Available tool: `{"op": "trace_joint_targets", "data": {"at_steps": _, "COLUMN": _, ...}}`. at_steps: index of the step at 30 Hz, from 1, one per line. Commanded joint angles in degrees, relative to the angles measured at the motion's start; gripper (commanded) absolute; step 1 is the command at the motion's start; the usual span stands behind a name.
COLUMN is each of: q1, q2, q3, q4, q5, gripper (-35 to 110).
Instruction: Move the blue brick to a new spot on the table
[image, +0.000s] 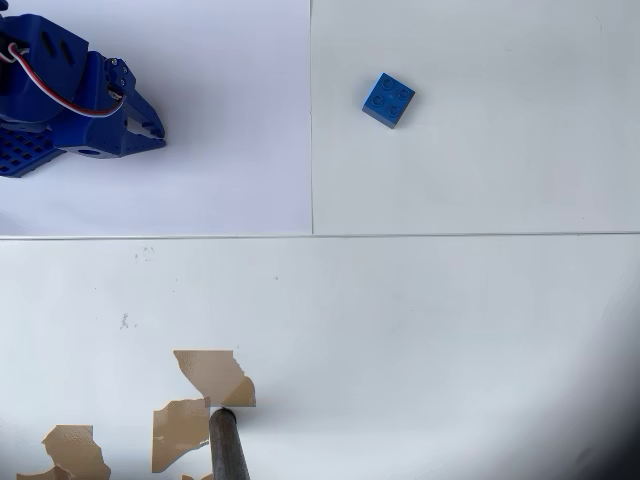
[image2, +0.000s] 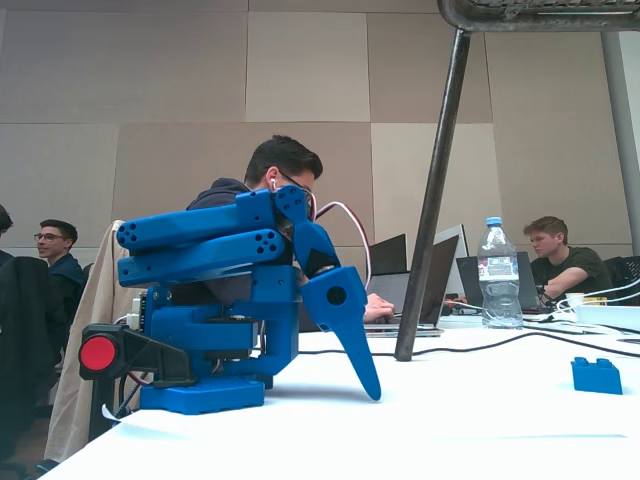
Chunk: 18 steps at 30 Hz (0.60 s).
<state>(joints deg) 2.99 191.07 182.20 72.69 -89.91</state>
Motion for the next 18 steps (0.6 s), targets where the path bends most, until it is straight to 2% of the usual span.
{"op": "trace_joint_targets", "data": {"at_steps": 1, "q1": -1.2, "q2": 0.2, "q3": 0.8, "q4": -0.8, "q5": 0.6, "gripper": 0}}
{"op": "trace_joint_targets", "data": {"at_steps": 7, "q1": -1.4, "q2": 0.2, "q3": 0.9, "q4": -1.0, "q5": 4.4, "gripper": 1}}
{"op": "trace_joint_targets", "data": {"at_steps": 12, "q1": -1.3, "q2": 0.2, "q3": 2.3, "q4": -3.4, "q5": 15.1, "gripper": 1}}
{"op": "trace_joint_targets", "data": {"at_steps": 18, "q1": -1.2, "q2": 0.2, "q3": 2.3, "q4": -3.3, "q5": 16.9, "gripper": 2}}
